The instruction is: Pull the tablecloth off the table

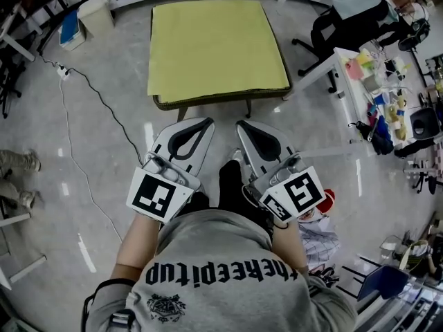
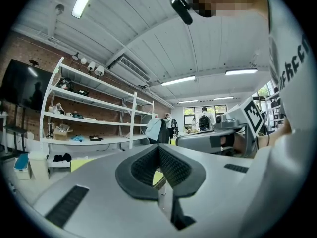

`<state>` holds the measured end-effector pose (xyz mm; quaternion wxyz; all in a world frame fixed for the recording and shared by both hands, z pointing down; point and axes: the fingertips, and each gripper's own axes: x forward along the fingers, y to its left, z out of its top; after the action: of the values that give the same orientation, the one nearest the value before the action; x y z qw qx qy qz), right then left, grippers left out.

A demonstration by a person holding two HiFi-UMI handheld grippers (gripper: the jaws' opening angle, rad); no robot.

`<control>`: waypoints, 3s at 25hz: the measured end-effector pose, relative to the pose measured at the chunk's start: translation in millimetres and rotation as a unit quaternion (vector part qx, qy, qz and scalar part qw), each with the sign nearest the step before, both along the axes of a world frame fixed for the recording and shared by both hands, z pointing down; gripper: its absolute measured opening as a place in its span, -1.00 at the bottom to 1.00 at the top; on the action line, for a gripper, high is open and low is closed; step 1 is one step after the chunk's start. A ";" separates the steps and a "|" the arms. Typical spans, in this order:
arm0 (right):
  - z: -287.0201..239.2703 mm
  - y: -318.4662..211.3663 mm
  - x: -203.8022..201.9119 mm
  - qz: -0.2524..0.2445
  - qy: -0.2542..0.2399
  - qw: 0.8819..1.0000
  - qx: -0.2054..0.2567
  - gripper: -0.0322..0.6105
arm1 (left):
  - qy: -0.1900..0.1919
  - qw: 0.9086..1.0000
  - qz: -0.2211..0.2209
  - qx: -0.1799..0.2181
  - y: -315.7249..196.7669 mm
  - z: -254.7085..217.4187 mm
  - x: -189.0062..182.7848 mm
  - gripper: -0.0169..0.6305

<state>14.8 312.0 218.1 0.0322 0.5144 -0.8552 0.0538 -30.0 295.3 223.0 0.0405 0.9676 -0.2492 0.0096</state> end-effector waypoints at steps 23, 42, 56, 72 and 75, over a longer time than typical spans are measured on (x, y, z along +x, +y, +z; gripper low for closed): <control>8.7 -112.9 156.4 -0.008 -0.007 1.000 -0.015 -0.87 | -0.005 1.000 -0.029 -0.006 -113.1 6.9 146.8 -0.91; 25.5 -150.9 247.5 -0.011 -0.021 0.999 -0.026 -0.87 | -0.025 0.996 -0.082 -0.007 -144.3 17.2 210.4 -0.91; 58.9 -181.8 252.9 0.006 -0.027 0.997 -0.068 -0.86 | -0.051 0.988 -0.146 -0.024 -173.3 42.1 159.4 -0.91; 96.5 -217.7 264.4 0.072 -0.037 0.990 -0.116 -0.78 | -0.051 0.993 -0.094 -0.056 -214.3 66.8 162.8 -0.90; 104.7 -222.4 269.3 0.089 -0.037 0.987 -0.126 -0.72 | -0.052 0.994 -0.075 -0.066 -221.9 72.3 170.9 -0.90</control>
<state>284.1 89.6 322.8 0.0602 0.5780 -0.7931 0.1826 140.8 73.4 295.3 0.0916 0.9394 -0.3221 0.0731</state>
